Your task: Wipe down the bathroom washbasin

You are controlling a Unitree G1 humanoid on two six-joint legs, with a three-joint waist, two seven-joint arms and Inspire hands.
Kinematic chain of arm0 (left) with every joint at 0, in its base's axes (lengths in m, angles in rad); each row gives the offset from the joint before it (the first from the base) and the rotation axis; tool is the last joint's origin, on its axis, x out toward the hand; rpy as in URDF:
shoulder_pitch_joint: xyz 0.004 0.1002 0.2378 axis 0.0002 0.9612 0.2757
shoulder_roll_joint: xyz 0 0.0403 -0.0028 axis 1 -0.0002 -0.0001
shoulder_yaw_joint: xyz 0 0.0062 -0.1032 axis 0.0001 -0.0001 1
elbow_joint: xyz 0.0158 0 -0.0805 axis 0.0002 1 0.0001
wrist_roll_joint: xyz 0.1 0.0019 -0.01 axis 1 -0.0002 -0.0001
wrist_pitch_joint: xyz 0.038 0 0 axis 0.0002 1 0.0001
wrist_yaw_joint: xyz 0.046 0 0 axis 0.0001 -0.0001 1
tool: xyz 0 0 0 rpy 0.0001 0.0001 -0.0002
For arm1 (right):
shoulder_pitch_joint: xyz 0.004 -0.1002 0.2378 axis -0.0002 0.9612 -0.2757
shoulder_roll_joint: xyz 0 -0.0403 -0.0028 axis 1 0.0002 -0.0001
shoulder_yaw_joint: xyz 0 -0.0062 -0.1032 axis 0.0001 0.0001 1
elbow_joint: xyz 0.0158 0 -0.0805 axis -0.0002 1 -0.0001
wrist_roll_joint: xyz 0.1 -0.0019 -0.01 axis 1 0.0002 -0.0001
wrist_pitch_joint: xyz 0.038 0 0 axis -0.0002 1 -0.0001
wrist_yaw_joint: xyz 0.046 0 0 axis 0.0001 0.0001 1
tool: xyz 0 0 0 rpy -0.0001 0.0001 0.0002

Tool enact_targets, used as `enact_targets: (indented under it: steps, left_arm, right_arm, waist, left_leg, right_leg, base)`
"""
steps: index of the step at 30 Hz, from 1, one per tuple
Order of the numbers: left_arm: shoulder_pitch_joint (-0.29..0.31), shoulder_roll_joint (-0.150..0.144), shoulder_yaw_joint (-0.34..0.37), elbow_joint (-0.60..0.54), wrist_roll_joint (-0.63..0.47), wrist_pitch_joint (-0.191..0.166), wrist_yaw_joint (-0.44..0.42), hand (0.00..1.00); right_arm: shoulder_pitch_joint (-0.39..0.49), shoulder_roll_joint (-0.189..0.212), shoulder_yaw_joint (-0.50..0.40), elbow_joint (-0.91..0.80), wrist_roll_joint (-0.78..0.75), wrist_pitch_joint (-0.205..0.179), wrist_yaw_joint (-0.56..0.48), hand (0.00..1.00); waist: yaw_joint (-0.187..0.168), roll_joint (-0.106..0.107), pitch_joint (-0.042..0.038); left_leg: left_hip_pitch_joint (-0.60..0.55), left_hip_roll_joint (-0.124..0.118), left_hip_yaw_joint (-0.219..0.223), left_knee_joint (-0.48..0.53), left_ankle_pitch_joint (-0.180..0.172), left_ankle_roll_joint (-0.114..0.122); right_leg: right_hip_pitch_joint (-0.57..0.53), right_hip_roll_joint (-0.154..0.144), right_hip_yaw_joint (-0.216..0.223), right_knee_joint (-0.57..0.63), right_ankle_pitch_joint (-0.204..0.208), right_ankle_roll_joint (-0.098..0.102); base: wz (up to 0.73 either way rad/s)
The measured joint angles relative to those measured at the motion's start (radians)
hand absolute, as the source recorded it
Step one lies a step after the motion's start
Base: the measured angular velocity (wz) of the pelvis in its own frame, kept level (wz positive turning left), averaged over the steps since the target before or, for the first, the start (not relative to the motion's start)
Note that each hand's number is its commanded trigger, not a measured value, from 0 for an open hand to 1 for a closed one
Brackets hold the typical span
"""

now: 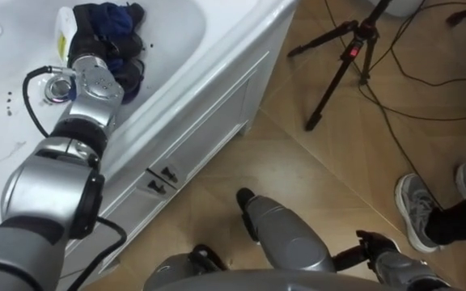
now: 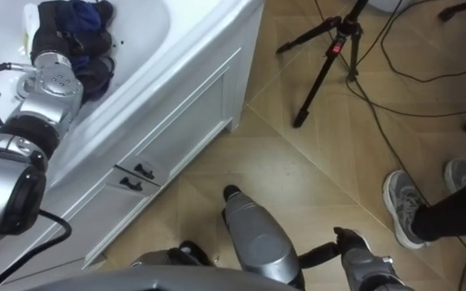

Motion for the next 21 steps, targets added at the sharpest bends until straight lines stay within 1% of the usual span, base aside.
enact_targets:
  steps: [3, 6, 8, 10, 11, 12, 16, 19, 21]
  left_arm:
    - [0.0, 0.0, 0.0, 0.001, 0.001, -0.001, 0.0, 1.0]
    - [0.001, 0.006, -0.008, 0.008, 0.006, -0.015, 0.001, 1.0]
    - [0.002, 0.012, -0.018, 0.016, 0.053, -0.025, 0.004, 1.0]
    - [0.002, 0.016, -0.019, 0.029, 0.107, -0.036, 0.009, 1.0]
    - [0.002, 0.018, -0.019, 0.034, 0.137, -0.039, 0.009, 1.0]
    - [0.002, 0.019, -0.019, 0.036, 0.15, -0.039, 0.009, 1.0]
    - [0.011, 0.034, -0.02, 0.043, 0.239, -0.034, 0.009, 1.0]
    - [0.021, 0.037, -0.019, 0.05, 0.259, -0.034, 0.009, 1.0]
    - [0.025, 0.039, -0.017, 0.053, 0.262, -0.033, 0.009, 1.0]
  right_arm:
    - [-0.002, 0.0, 0.0, 0.0, 0.0, 0.0, 0.0, 0.0]
    - [-0.015, 0.0, 0.0, 0.0, 0.003, 0.0, 0.0, 0.0]
    - [-0.017, 0.0, 0.002, -0.002, 0.006, -0.001, 0.001, 0.0]
    - [-0.018, 0.0, 0.001, -0.005, 0.007, 0.0, 0.003, 0.0]
    - [-0.018, -0.001, 0.001, -0.011, 0.006, 0.0, 0.007, 0.0]
    - [-0.018, -0.001, 0.001, -0.014, 0.005, 0.001, 0.009, 0.0]
    - [-0.013, -0.003, 0.0, -0.031, 0.005, 0.002, 0.02, 0.0]
    - [-0.016, -0.005, 0.0, -0.035, 0.013, 0.004, 0.021, 0.0]
    - [-0.016, -0.005, 0.0, -0.037, 0.033, 0.004, 0.02, 0.0]
  waist:
    - [0.0, -0.001, 0.0009]
    - [0.002, 0.001, 0.0056]
    - [0.005, 0.006, 0.0121]
    - [0.006, 0.011, 0.0162]
    - [0.006, 0.013, 0.0192]
    - [0.006, 0.013, 0.0206]
    - [0.009, 0.022, 0.0193]
    - [0.013, 0.026, 0.0168]
    - [0.02, 0.025, 0.0167]
  left_leg:
    - [0.0, 0.0, 0.001, 0.001, -0.001, 0.0]
    - [0.003, 0.001, 0.006, -0.001, -0.001, 0.001]
    - [0.004, 0.002, 0.006, -0.003, -0.001, 0.0]
    - [0.005, 0.003, 0.005, -0.003, -0.001, 0.0]
    - [0.008, 0.003, 0.006, -0.004, -0.003, -0.004]
    - [0.01, 0.003, 0.006, -0.005, -0.004, -0.005]
    - [0.019, 0.003, 0.013, -0.006, -0.007, -0.009]
    - [0.019, 0.003, 0.013, -0.005, -0.007, -0.01]
    - [0.018, 0.003, 0.012, -0.003, -0.006, -0.011]
  right_leg:
    - [0.0, 0.0, -0.001, 0.0, 0.0, 0.0]
    - [0.003, 0.001, 0.002, 0.001, 0.0, 0.0]
    - [0.006, 0.002, 0.003, 0.003, 0.001, -0.001]
    - [0.006, 0.003, 0.002, 0.003, 0.001, -0.002]
    - [0.007, 0.003, 0.002, 0.005, 0.001, -0.002]
    - [0.008, 0.003, 0.002, 0.006, 0.001, -0.002]
    - [0.007, 0.004, 0.001, 0.015, 0.001, -0.005]
    - [0.007, 0.003, -0.003, 0.017, -0.002, -0.008]
    - [0.006, -0.001, -0.012, 0.018, -0.005, -0.013]
  base:
    - [0.0]
    - [-0.04]
    - [-0.02]
    - [0.0]
    - [0.0]
    - [-0.06]
    - [-0.06]
    - [0.0]
    - [0.0]
